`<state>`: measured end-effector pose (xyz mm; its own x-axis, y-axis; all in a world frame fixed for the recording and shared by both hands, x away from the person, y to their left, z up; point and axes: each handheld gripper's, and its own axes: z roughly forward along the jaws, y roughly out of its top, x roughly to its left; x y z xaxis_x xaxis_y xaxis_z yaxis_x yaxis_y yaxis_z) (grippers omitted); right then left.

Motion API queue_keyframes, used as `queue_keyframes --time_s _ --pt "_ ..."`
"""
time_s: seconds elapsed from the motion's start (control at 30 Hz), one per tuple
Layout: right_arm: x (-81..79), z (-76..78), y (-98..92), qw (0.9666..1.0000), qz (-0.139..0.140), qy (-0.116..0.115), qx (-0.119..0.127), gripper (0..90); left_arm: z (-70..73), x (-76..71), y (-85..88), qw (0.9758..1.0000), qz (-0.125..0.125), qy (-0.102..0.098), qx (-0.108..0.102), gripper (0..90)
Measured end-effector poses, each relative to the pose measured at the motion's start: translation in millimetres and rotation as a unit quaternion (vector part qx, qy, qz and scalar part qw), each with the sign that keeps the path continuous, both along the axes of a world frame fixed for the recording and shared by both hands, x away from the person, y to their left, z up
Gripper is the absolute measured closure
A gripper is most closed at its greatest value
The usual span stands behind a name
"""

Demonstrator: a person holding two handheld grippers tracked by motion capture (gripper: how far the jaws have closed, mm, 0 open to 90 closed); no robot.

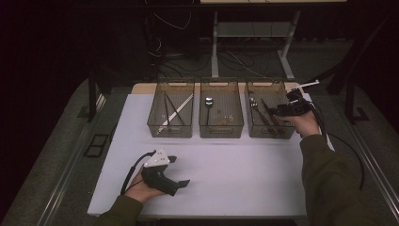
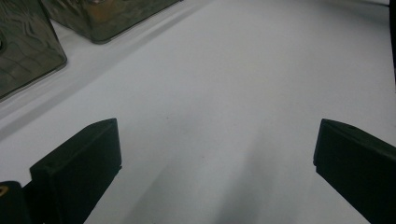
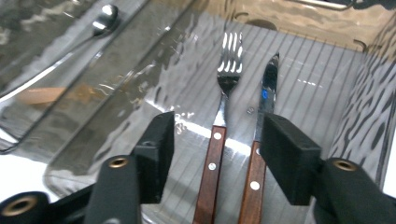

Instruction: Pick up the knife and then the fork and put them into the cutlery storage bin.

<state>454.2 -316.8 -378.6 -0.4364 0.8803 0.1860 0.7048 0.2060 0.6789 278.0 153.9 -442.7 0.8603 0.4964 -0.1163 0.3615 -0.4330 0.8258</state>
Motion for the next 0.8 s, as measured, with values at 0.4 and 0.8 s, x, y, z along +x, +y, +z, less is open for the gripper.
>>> queue_keyframes --time_s 0.4,0.8 --pt "-23.2 18.7 -6.2 0.9963 0.037 -0.053 0.056 30.9 -0.4 0.9 0.3 1.0 0.003 0.003 0.0 0.0" --pt "-63.2 8.4 -3.6 0.9922 0.067 -0.084 0.063 20.5 -1.0 1.6 0.4 1.0 0.007 0.006 -0.002 0.0"
